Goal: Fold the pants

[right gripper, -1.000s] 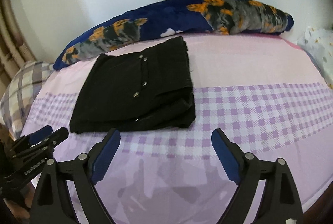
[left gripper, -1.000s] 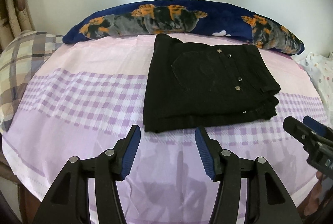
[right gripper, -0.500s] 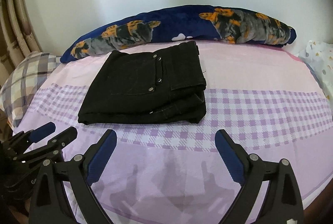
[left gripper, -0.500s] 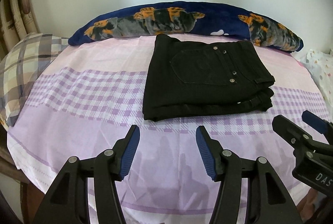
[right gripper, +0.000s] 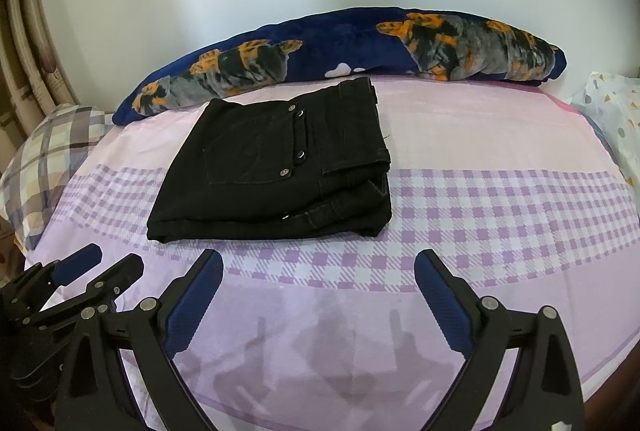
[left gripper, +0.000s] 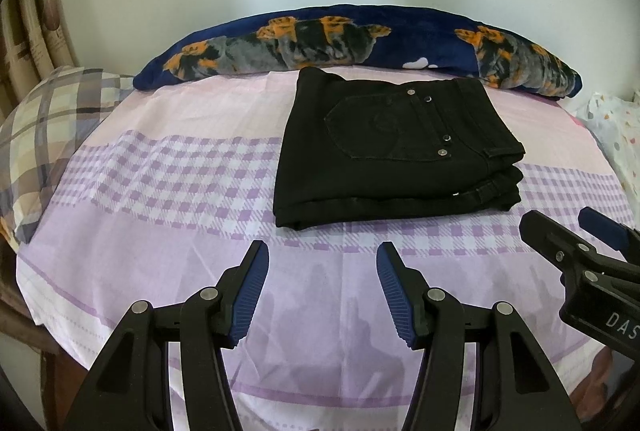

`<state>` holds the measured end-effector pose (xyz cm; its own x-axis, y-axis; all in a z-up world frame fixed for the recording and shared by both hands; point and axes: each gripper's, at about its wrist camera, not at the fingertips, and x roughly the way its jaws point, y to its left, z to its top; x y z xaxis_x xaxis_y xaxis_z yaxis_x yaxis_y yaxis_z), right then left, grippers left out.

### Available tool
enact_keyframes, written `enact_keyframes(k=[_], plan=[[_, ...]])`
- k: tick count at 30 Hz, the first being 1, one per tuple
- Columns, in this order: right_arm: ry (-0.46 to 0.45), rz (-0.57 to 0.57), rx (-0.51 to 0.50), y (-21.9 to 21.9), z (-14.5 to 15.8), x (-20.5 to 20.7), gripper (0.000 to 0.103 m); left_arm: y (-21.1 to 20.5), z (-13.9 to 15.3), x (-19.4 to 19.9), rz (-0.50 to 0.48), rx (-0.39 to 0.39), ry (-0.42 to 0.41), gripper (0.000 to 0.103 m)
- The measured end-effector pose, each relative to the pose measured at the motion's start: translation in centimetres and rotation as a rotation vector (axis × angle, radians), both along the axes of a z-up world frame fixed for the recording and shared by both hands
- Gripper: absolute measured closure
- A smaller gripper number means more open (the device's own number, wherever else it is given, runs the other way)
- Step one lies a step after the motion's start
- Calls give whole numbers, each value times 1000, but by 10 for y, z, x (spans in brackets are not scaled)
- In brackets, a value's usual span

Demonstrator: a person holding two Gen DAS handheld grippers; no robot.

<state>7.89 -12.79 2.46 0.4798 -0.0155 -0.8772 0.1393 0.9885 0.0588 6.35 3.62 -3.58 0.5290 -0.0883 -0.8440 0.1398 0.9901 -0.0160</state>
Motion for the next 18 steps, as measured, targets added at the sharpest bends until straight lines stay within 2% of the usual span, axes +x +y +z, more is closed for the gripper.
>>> enact_keyframes(k=[18], plan=[[9, 18, -18, 2, 0, 2, 7, 0, -2, -1, 0, 3, 1, 46]])
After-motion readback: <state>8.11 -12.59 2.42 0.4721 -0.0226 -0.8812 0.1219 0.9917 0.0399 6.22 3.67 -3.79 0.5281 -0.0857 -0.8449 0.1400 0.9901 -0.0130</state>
